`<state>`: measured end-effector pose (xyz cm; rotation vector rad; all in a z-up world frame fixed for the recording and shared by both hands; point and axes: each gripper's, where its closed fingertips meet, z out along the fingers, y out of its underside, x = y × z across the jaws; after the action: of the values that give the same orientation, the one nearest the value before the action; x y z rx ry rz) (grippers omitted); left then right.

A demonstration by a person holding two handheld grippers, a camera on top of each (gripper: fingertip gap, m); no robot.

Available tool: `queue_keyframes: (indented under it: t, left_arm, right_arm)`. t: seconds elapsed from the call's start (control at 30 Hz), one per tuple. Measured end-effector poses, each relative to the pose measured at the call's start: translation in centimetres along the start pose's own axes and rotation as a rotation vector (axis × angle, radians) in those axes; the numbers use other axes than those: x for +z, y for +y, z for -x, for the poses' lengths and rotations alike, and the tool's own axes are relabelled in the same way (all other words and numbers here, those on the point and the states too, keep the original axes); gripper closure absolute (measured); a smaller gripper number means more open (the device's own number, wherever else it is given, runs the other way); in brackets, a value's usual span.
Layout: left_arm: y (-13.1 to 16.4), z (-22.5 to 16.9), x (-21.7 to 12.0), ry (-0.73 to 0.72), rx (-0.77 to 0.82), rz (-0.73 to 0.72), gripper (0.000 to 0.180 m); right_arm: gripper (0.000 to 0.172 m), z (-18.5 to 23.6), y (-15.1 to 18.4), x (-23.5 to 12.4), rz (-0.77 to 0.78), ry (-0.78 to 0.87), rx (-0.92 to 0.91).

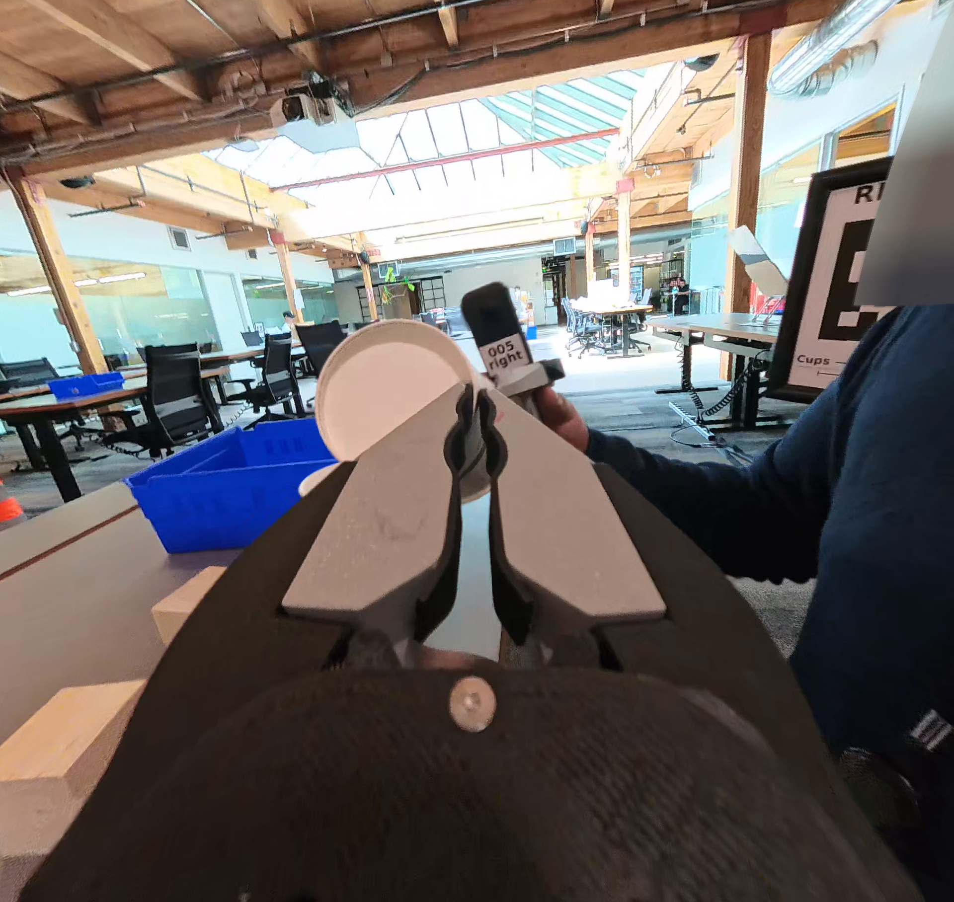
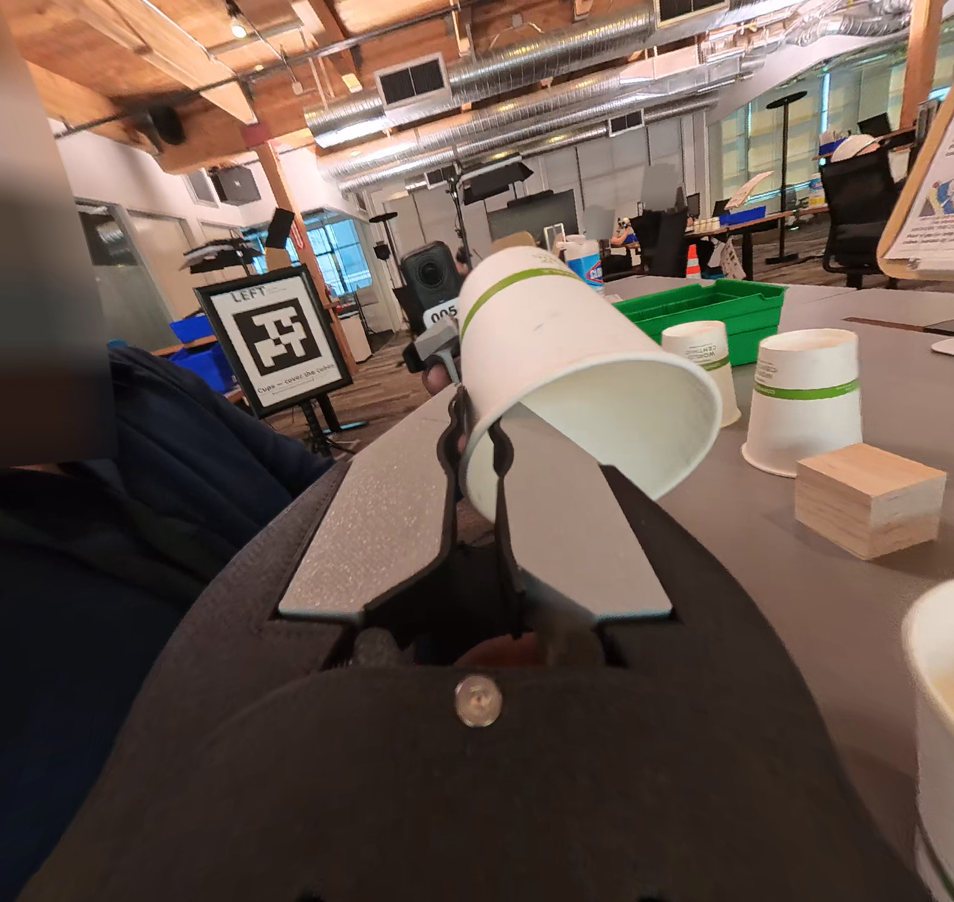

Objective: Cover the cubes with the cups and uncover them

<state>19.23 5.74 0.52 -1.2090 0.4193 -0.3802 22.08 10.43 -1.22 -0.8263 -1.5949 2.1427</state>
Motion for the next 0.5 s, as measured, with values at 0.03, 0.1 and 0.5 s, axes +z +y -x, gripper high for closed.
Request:
queue_keyframes:
  t: [0.03,0.1,0.5]
  left_arm:
    - [0.6,0.6,-0.1,-0.022,-0.009,0.023,0.179]
    - [2.5,2.1,-0.4,-0.089,-0.007,0.114,0.177]
    - [13.1,10.0,-7.4,-0.538,-0.004,0.677,0.155]
  right_arm:
    - [0.171,-0.1,0.0,0.0,0.016,0.013,-0.022]
    - [0.172,-0.8,0.0,-0.2,0.071,0.09,-0.081]
    - [0.172,-7.4,-5.4,-7.8,0.727,0.646,-0.467]
